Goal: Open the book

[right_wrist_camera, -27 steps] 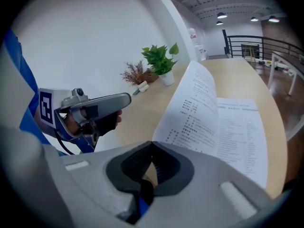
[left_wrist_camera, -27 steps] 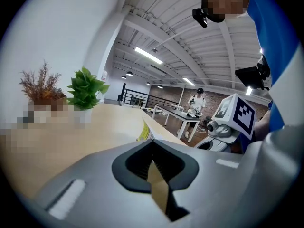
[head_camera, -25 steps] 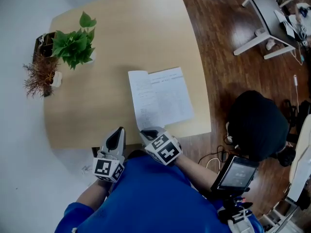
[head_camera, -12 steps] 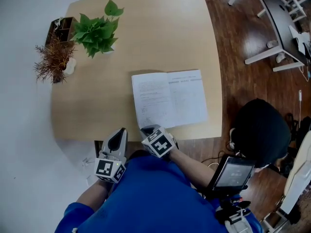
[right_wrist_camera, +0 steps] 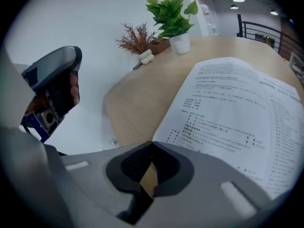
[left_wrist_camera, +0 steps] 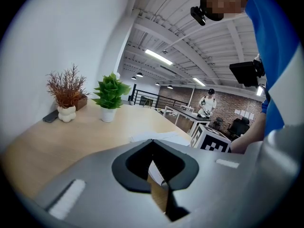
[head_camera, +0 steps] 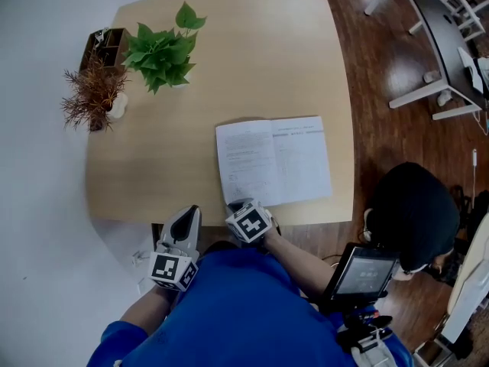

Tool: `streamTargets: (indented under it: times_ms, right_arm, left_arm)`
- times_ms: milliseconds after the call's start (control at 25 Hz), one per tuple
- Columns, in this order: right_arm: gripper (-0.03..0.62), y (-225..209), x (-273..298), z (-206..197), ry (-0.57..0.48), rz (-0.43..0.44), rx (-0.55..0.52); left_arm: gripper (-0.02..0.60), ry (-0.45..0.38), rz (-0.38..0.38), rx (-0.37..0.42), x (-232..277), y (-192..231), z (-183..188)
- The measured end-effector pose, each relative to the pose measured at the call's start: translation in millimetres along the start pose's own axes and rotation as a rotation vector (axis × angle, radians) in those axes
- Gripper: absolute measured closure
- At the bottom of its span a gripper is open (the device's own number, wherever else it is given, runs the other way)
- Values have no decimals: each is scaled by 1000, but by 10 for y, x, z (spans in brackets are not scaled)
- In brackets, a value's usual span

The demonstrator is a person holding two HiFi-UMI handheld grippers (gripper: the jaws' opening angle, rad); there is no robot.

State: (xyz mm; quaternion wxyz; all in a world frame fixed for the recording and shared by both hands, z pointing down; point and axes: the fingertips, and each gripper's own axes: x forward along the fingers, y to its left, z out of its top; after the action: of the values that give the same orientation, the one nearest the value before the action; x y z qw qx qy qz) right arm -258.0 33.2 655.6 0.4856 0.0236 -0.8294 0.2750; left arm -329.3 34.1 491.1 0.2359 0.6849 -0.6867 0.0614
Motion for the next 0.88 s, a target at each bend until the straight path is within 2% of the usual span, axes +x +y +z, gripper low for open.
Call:
streamTargets:
  times_ms: [240, 640, 760, 800, 880]
  right_arm:
    - [588, -54, 66, -56, 7, -3, 26]
    - [577, 15, -10, -17, -64, 40, 21]
    - [544, 79, -59, -14, -89, 74, 21]
    - [514, 102, -69, -17, -97, 88, 23]
    - [511, 139, -87, -31, -110, 110, 26]
  left_arm:
    - [575, 3, -4, 14, -15, -1, -5]
    - [574, 8, -35, 28, 34, -108, 10]
    - [575, 7, -50, 33, 63, -154, 10]
    - [575, 6, -56, 35, 75, -170, 6]
    - [574, 5, -66, 39, 95, -202, 10]
